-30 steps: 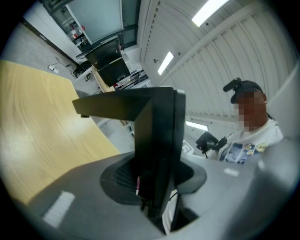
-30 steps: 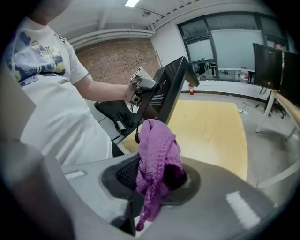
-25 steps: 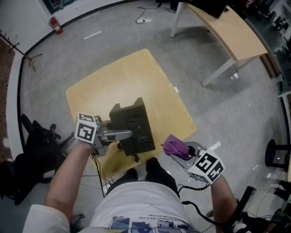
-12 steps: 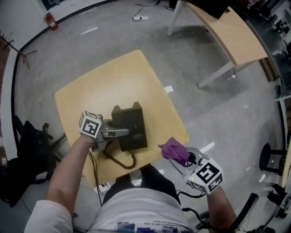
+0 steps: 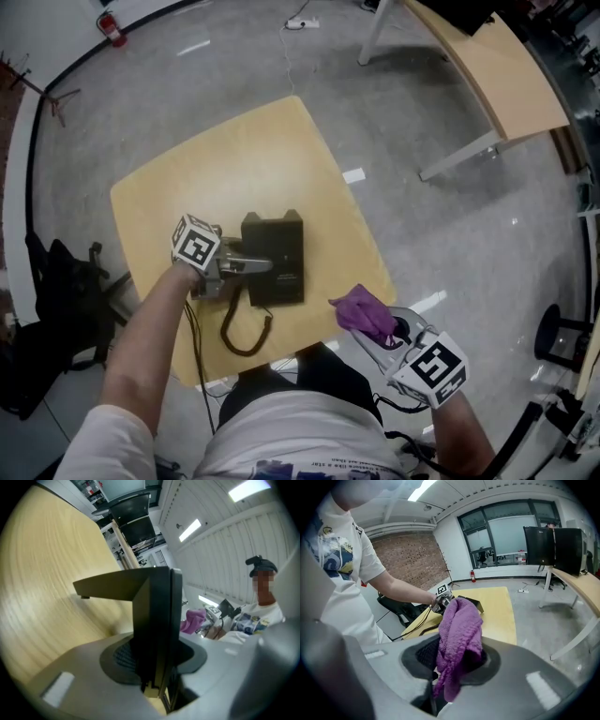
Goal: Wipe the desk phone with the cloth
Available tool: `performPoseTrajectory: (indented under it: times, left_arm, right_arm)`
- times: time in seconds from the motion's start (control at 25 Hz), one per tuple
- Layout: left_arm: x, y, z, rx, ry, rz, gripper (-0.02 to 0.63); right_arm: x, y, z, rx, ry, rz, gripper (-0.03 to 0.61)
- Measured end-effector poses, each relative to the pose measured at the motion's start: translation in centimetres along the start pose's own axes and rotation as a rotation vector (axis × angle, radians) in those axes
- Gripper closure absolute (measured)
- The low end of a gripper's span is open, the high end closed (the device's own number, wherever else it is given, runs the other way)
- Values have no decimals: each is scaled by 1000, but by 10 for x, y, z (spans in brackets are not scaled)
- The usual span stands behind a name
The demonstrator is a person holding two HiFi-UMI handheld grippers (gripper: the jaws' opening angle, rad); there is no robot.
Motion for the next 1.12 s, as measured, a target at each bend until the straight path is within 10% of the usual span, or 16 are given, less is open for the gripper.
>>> performPoseTrajectory:
  times: [0.4,1.12]
  left_arm:
    - [-7,1,4,-42,-63,-54,420]
    - [5,33,-74,118,-587,26,258]
  right_arm:
    - [8,-12,10,20,-15,-13,480]
    - [-26,-29,26,76,132,-38,480]
Point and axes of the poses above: the fingertips, and each gripper's own axes: z forward along the fingers, x to its right, y out of its underside, the point moved 3 cm from there along -z, backward along the fingers, and after that the axes turned 5 degrees about -z, right-handed, at the moved point
